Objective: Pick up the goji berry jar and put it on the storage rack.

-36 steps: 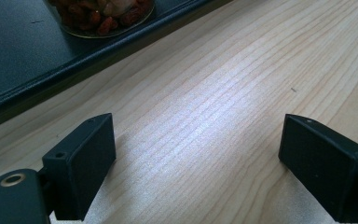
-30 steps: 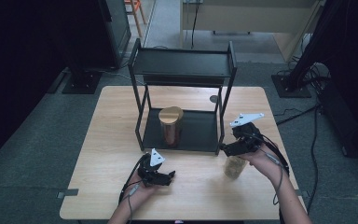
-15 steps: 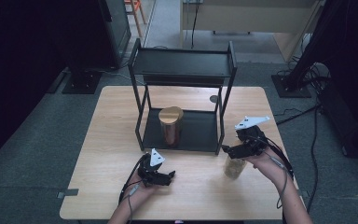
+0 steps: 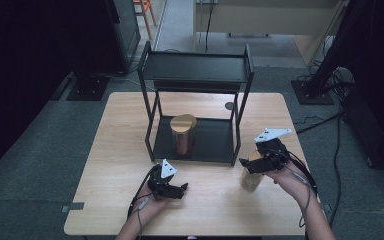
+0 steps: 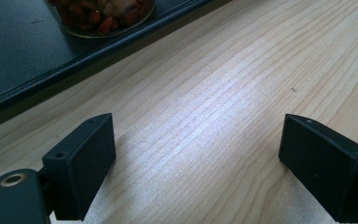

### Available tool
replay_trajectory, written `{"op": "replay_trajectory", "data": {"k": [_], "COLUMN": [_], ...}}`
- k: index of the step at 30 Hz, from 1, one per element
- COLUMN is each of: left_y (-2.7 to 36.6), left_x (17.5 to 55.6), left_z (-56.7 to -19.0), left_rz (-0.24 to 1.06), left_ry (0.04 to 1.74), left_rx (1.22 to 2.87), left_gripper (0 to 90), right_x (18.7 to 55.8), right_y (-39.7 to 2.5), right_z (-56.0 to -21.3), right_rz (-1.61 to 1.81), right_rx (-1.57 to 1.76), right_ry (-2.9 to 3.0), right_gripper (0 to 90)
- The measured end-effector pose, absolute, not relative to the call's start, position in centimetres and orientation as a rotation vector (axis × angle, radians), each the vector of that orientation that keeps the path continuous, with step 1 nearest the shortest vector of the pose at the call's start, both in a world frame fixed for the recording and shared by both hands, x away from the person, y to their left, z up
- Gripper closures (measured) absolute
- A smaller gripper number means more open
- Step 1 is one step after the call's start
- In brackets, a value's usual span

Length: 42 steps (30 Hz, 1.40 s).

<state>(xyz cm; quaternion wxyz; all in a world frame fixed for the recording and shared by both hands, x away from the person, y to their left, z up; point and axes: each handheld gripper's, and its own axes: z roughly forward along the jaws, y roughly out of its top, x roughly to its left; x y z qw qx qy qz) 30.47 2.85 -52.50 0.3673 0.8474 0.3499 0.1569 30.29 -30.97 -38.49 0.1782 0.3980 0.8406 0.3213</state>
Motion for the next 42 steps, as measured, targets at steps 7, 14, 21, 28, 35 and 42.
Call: {"op": "replay_trajectory", "data": {"k": [7,14,21,28,35,42], "left_y": [2.9,2.8,2.8,2.9,2.9,2.9], "left_x": [30.5,30.5,30.4,30.4,30.4,30.4], "left_z": [-52.5,-52.5,-52.5,-52.5,-52.5,-52.5], "left_rz": [0.403,0.404,0.406,0.405,0.404,0.404], "left_ry": [0.899,0.899,0.901,0.901,0.9,0.901], "left_rx": [2.176,2.176,2.175,2.178,2.177,2.177], "left_gripper": [11.2,11.2,11.2,11.2,11.2,11.2], "right_x": [29.9,29.6,29.2,29.0,29.1,29.0], "right_y": [-31.3,-31.5,-31.8,-31.9,-31.9,-32.0], "right_z": [-39.0,-39.7,-40.4,-40.8,-41.3,-41.6], "right_rz": [0.918,0.925,0.928,0.939,0.916,0.922], "right_rx": [1.136,1.15,1.163,1.165,1.166,1.175], "right_ry": [2.375,2.367,2.361,2.353,2.355,2.354], "right_gripper": [18.3,18.1,18.1,17.9,17.8,17.9]}}
